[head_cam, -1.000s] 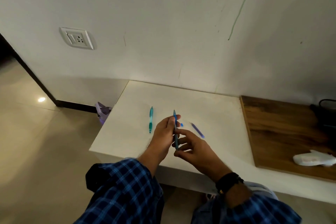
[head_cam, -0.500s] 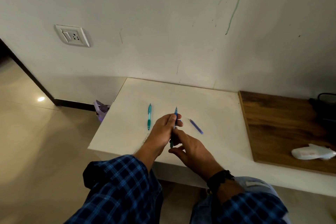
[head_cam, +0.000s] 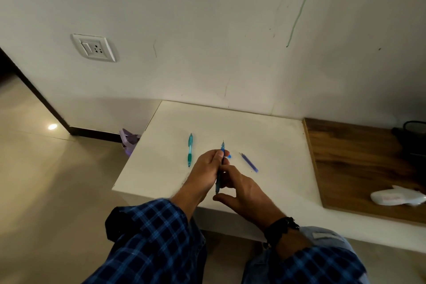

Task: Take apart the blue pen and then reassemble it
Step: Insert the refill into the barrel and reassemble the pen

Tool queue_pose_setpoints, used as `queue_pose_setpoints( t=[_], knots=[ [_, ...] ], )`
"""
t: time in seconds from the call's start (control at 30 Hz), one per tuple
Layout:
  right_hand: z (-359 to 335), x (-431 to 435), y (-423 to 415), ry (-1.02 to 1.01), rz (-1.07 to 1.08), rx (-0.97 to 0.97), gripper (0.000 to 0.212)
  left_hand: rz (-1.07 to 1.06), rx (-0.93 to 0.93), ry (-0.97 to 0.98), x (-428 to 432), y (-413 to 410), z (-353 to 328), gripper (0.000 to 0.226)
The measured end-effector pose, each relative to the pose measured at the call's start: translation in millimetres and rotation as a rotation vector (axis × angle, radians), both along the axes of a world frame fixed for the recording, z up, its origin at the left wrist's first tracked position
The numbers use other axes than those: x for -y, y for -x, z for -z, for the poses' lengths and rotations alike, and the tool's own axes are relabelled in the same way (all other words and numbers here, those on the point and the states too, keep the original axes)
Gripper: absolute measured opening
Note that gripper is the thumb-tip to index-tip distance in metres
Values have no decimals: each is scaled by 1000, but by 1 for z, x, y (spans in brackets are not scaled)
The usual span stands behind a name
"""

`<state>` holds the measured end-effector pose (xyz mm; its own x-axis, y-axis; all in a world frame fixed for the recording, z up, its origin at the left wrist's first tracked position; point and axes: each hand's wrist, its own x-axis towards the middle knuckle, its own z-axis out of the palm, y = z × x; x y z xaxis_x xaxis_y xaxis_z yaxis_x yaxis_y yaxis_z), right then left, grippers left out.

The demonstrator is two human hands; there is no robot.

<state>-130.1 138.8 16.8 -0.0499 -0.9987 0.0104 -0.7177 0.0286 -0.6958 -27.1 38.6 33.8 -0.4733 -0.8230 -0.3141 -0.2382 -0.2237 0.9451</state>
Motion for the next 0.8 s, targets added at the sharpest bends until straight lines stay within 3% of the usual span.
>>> queue_pose_setpoints(
  t=[0.67, 0.8],
  knots=[
    [2, -2, -4, 54, 27, -23, 58, -26, -70, -75, 6, -2, 0, 33],
    [-4, -1, -4, -70, 57, 54, 66, 46, -28, -16, 0, -3, 3, 31]
  ],
)
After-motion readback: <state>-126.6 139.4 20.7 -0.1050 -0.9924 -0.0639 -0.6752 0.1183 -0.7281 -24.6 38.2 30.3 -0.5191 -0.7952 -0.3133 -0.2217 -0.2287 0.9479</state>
